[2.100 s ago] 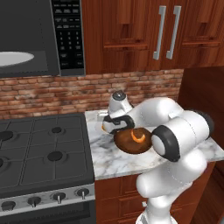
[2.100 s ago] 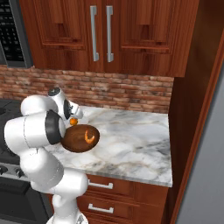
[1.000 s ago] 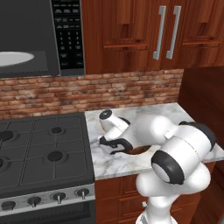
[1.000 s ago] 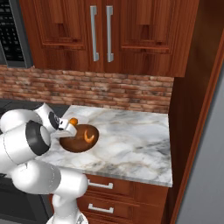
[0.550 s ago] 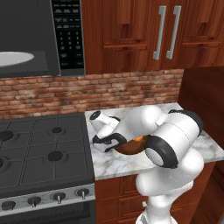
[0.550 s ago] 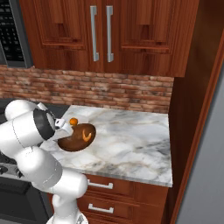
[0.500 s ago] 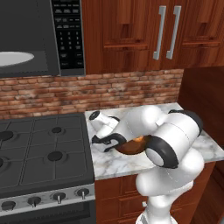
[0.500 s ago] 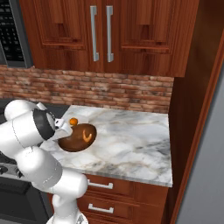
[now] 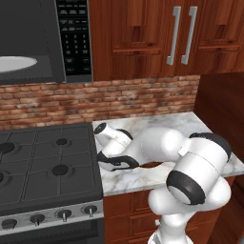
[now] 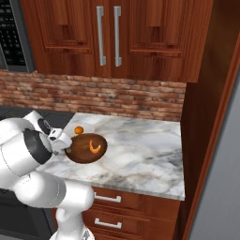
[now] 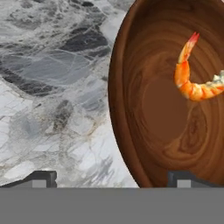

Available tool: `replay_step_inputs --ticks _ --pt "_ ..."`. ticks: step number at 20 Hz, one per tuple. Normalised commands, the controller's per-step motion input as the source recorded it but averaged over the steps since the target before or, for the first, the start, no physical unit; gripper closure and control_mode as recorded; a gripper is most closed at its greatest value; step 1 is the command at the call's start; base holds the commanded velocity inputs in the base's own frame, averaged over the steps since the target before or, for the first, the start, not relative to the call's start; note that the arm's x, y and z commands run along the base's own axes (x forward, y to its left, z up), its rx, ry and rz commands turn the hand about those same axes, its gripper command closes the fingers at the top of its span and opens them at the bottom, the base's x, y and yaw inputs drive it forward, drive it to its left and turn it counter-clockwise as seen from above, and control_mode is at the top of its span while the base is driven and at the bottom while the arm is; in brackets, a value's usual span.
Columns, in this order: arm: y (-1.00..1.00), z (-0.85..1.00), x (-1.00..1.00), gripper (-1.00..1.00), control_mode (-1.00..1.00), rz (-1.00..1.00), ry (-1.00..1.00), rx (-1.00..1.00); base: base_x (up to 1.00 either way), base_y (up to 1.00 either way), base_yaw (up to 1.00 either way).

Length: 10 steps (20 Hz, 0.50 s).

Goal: Remove the tangerine from the bowl and place it on the small plate. Then place the bowl with only the shrimp in the microwave, close the door, and press the start button to microwave the shrimp.

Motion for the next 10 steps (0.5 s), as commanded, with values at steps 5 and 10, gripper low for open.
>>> replay_step_inputs --ticks 5,10 --pt "-0.14 0.0 0.0 -1.0 -1.0 0.0 0.0 0.0 0.0 0.0 0.0" --pt "-0.09 -0.01 0.0 -1.0 -1.0 0.0 0.0 0.0 0.0 0.0 0.0"
